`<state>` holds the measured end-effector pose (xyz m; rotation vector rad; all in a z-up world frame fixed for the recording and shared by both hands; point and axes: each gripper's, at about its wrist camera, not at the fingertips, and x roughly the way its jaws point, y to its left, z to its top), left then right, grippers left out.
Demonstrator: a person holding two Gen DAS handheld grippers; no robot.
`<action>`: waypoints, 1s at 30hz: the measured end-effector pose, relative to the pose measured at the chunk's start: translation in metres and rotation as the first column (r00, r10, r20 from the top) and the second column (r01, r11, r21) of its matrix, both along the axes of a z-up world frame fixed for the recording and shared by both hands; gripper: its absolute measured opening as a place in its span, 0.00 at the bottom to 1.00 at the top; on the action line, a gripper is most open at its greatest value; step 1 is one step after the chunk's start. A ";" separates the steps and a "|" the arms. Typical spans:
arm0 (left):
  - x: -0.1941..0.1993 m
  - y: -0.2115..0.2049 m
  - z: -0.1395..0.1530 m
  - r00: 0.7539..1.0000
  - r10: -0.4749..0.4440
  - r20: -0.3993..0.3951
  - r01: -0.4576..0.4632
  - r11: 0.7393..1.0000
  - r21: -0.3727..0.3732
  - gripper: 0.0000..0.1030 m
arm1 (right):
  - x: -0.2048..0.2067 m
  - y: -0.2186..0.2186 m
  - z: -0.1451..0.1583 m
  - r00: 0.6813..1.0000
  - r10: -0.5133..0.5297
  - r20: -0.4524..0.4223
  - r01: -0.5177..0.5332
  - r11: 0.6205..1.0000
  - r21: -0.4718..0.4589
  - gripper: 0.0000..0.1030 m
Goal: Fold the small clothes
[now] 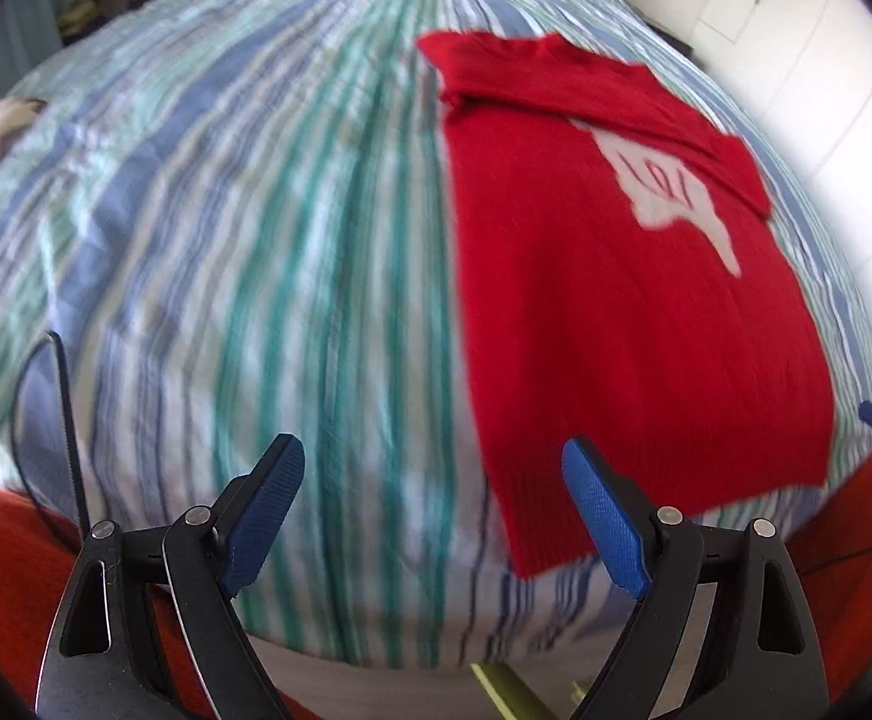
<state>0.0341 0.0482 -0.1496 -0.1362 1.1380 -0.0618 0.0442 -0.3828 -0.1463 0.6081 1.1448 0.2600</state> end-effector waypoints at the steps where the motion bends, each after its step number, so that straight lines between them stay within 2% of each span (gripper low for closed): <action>1: -0.001 -0.006 -0.005 1.000 -0.022 -0.018 0.022 1.000 -0.010 0.86 | -0.002 0.001 -0.007 0.999 0.012 -0.045 -0.011 1.000 0.024 0.63; 2: -0.001 -0.012 -0.009 0.999 -0.041 -0.032 0.040 0.999 -0.020 0.85 | -0.005 0.004 -0.014 0.995 0.031 -0.091 -0.025 0.998 0.060 0.63; 4: 0.001 -0.024 -0.017 0.995 -0.078 -0.056 0.076 0.996 -0.038 0.81 | -0.009 0.013 -0.024 0.990 0.062 -0.130 -0.049 0.994 0.103 0.63; 7: 0.004 -0.029 -0.022 0.994 -0.081 -0.068 0.077 0.995 -0.060 0.71 | -0.004 0.028 -0.036 0.985 0.085 -0.147 -0.076 0.995 0.067 0.63; 8: 0.005 -0.029 -0.023 0.995 -0.078 -0.068 0.073 0.994 -0.080 0.62 | 0.000 0.032 -0.043 0.984 0.089 -0.156 -0.082 0.995 0.051 0.63; 9: 0.006 -0.027 -0.023 0.995 -0.076 -0.069 0.069 0.993 -0.100 0.40 | 0.003 0.036 -0.049 0.982 0.090 -0.168 -0.084 0.996 0.043 0.63; 10: 0.007 -0.025 -0.024 0.994 -0.074 -0.078 0.064 0.990 -0.124 0.24 | 0.005 0.038 -0.055 0.980 0.089 -0.177 -0.084 0.996 0.035 0.61; 11: 0.008 -0.022 -0.026 0.993 -0.073 -0.096 0.057 0.986 -0.154 0.04 | 0.007 0.041 -0.057 0.978 0.102 -0.180 -0.100 0.995 0.020 0.45; 12: 0.007 -0.019 -0.026 0.993 -0.063 -0.102 0.044 0.982 -0.182 0.04 | 0.007 0.043 -0.057 0.977 0.116 -0.181 -0.117 0.993 0.000 0.11; 13: 0.005 -0.016 -0.025 0.994 -0.051 -0.100 0.030 0.980 -0.199 0.04 | 0.006 0.045 -0.055 0.976 0.121 -0.180 -0.126 0.992 -0.011 0.05; 15: 0.001 -0.013 -0.019 0.995 -0.044 -0.091 0.023 0.976 -0.218 0.03 | 0.004 0.044 -0.047 0.979 0.118 -0.168 -0.124 0.992 -0.023 0.04; 17: 0.000 -0.009 -0.011 0.996 -0.019 -0.086 -0.005 0.961 -0.275 0.02 | 0.002 0.041 -0.034 0.985 0.110 -0.131 -0.113 0.994 -0.013 0.04; 22: 0.023 0.006 0.023 0.997 0.075 -0.033 -0.082 0.872 -0.482 0.02 | 0.016 0.024 0.009 1.000 0.027 0.004 -0.028 0.997 0.066 0.04; 25: 0.065 0.011 0.045 0.994 0.113 0.013 -0.088 0.835 -0.543 0.02 | 0.051 0.015 0.031 0.995 -0.015 0.098 0.009 0.998 0.068 0.04; 27: 0.100 0.016 0.058 0.990 0.135 0.049 -0.086 0.828 -0.553 0.02 | 0.085 0.012 0.042 0.987 -0.030 0.160 0.025 0.999 0.031 0.04; 30: 0.163 0.013 0.072 0.983 0.161 0.085 -0.095 0.852 -0.516 0.02 | 0.144 0.007 0.050 0.974 -0.057 0.219 0.056 0.998 0.012 0.04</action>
